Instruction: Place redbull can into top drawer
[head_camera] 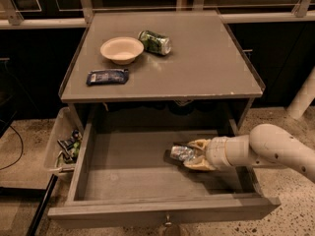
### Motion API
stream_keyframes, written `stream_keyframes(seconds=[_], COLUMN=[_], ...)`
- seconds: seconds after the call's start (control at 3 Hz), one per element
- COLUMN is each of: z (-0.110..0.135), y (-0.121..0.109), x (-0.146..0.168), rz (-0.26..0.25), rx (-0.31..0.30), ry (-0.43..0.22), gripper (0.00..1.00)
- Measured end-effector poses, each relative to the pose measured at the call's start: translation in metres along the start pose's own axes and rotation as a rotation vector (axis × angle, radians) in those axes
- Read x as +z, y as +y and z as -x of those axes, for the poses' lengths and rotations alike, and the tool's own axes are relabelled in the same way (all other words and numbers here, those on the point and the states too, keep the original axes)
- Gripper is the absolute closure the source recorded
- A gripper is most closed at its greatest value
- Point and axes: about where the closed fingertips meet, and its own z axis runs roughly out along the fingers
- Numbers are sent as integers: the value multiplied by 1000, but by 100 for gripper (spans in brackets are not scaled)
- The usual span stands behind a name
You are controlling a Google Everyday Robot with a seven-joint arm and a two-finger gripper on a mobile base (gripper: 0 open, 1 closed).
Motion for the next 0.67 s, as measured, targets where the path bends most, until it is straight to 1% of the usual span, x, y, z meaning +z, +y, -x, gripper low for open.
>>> stream_keyframes(seconds=[0.67], z=[0], y=[0], x=[0], rz=[0], rx=[0], ry=[0], gripper=[36])
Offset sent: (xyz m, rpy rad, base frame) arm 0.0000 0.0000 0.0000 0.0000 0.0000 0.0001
